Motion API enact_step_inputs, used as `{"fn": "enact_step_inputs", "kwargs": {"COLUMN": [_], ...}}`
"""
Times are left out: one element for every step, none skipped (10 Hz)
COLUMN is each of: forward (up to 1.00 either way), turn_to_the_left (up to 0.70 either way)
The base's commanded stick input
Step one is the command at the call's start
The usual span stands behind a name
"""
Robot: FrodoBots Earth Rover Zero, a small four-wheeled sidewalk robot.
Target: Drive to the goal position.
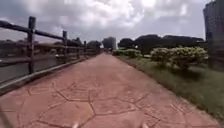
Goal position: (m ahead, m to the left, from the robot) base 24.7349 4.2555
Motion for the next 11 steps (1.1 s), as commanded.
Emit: {"fn": "enact_step_inputs", "kwargs": {"forward": [0.70, 0.70, 0.70, 0.70, 0.70, 0.70, 0.70, 0.70, 0.70, 0.70, 0.70], "turn_to_the_left": [0.00, 0.00, 0.00, 0.00, 0.00, 0.00, 0.00, 0.00, 0.00, 0.00, 0.00]}}
